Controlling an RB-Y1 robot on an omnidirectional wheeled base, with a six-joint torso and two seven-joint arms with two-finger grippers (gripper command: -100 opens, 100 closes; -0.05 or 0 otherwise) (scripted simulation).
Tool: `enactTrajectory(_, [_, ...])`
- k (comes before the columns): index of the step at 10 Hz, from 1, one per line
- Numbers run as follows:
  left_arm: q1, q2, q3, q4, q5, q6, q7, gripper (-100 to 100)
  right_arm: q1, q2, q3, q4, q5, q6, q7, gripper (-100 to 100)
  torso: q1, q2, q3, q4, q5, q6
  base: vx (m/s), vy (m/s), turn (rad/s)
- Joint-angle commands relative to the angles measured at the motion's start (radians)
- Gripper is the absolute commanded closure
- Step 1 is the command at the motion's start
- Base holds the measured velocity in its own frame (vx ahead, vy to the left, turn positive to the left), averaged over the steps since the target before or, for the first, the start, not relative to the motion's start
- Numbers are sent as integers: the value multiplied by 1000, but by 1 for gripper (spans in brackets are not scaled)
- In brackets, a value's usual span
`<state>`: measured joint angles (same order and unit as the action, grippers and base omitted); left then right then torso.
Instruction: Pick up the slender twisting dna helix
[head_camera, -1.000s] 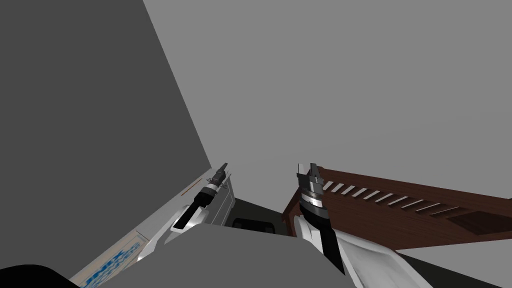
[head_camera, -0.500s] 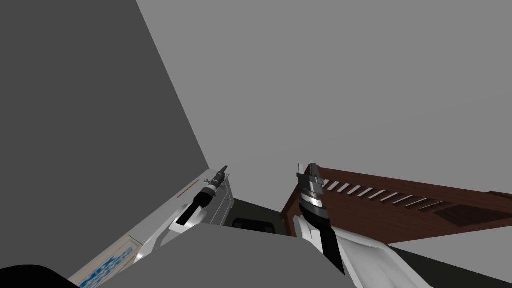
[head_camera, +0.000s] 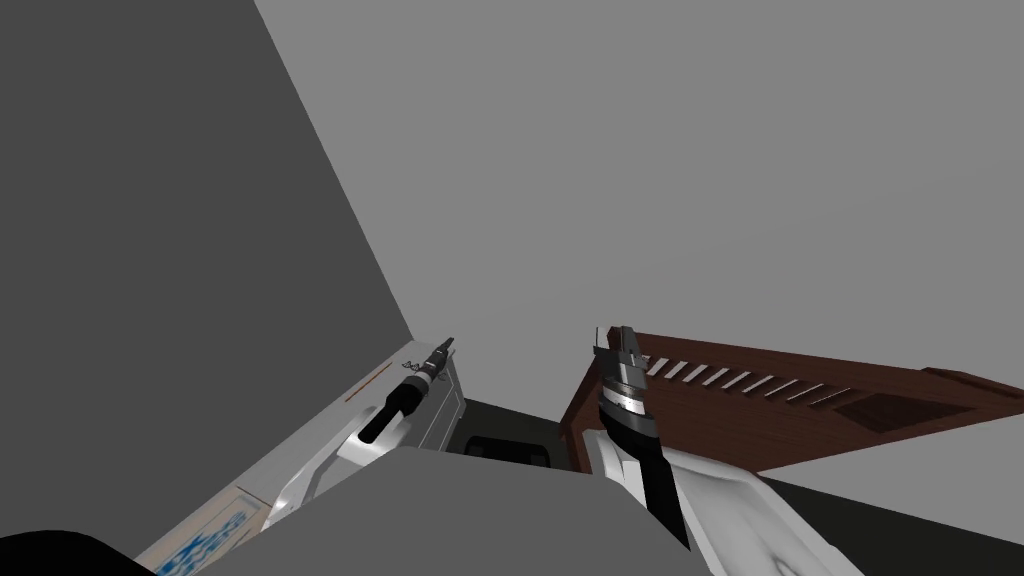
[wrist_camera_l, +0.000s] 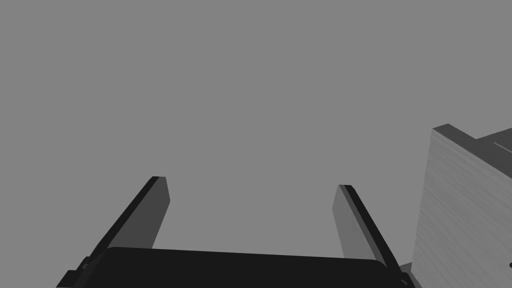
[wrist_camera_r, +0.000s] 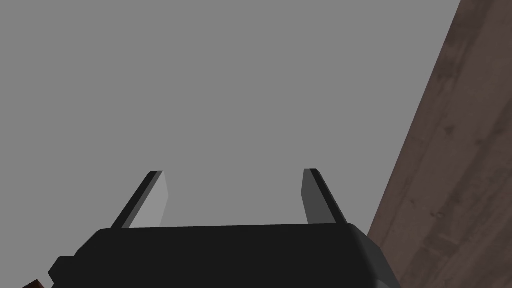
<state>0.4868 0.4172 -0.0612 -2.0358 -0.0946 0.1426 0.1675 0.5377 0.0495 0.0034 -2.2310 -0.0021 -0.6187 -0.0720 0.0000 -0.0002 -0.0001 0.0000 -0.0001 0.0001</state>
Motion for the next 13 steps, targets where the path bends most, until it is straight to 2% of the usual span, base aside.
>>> enactTrajectory(1, [1, 11, -1, 4, -4, 50, 5, -100, 0, 0, 0, 0, 0, 0, 0, 0, 0, 0, 0, 0, 0, 0, 2, -4, -40])
enactTrajectory(2, [-4, 32, -3, 22, -13, 78, 13, -100, 0, 0, 0, 0, 0, 0, 0, 0, 0, 0, 0, 0, 0, 0, 4, -3, -77])
enactTrajectory(3, [-4, 32, -3, 22, -13, 107, 13, -100, 0, 0, 0, 0, 0, 0, 0, 0, 0, 0, 0, 0, 0, 0, 4, 1, -47])
enactTrajectory(6, [-16, 71, -10, 57, -30, 192, 31, -100, 0, 0, 0, 0, 0, 0, 0, 0, 1, 0, 0, 0, 0, 0, 7, 6, -65])
enactTrajectory(13, [-32, 120, -22, 107, -56, 392, 58, -100, 0, 0, 0, 0, 0, 0, 0, 0, 1, 0, 0, 0, 0, 0, 8, 13, -62])
